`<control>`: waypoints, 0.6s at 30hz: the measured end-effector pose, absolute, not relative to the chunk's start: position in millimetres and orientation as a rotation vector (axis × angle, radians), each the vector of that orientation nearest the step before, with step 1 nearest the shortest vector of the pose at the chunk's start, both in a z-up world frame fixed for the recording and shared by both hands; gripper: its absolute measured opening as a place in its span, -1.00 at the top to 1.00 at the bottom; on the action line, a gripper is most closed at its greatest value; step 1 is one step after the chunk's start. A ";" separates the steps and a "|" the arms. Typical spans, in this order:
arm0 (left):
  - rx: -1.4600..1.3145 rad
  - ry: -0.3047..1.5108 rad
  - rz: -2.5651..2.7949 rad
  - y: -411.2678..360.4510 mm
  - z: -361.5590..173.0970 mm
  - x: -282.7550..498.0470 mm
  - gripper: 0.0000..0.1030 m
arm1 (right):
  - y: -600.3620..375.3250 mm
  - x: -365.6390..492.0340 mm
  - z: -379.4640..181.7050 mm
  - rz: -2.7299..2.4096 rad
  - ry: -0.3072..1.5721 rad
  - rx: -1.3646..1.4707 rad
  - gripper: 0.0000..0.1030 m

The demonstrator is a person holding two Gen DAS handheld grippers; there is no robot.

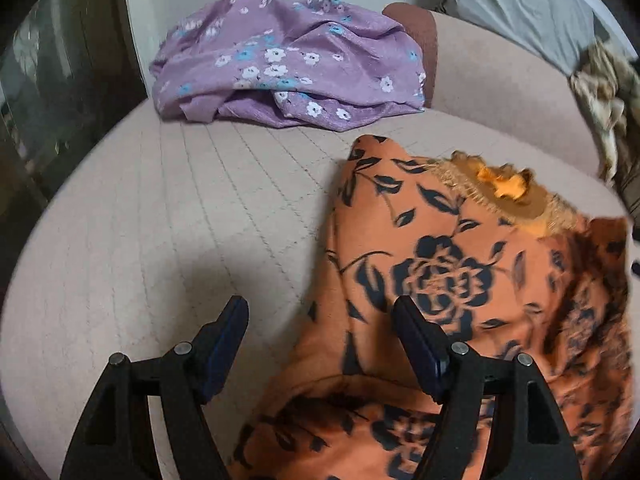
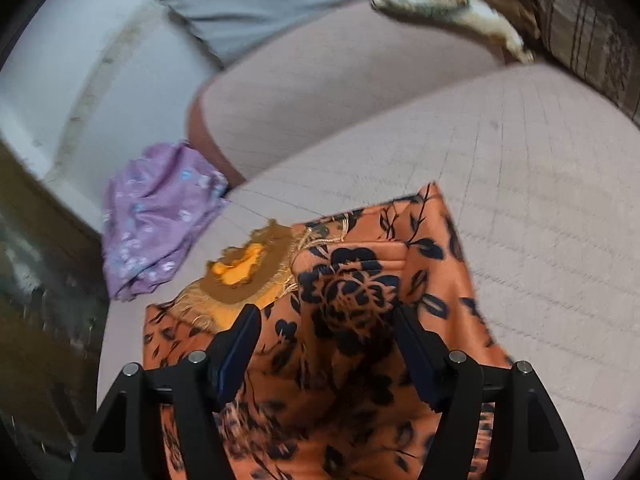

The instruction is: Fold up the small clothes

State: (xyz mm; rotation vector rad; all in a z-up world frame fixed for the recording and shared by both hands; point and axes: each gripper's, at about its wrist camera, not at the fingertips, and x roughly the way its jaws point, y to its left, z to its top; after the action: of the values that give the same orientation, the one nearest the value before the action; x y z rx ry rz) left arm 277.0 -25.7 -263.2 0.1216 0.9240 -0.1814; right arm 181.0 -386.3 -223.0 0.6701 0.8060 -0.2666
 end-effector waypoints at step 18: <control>0.090 0.848 -0.156 -17.8 -253.3 274.3 -0.47 | -433.0 128.2 -191.9 -0.158 0.361 0.787 0.83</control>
State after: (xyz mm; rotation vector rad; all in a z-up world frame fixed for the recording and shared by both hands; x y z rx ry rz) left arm 274.3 -17.8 -253.3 0.0897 0.8478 -0.1559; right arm 128.2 -433.0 -191.9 0.7874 0.3611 -0.1575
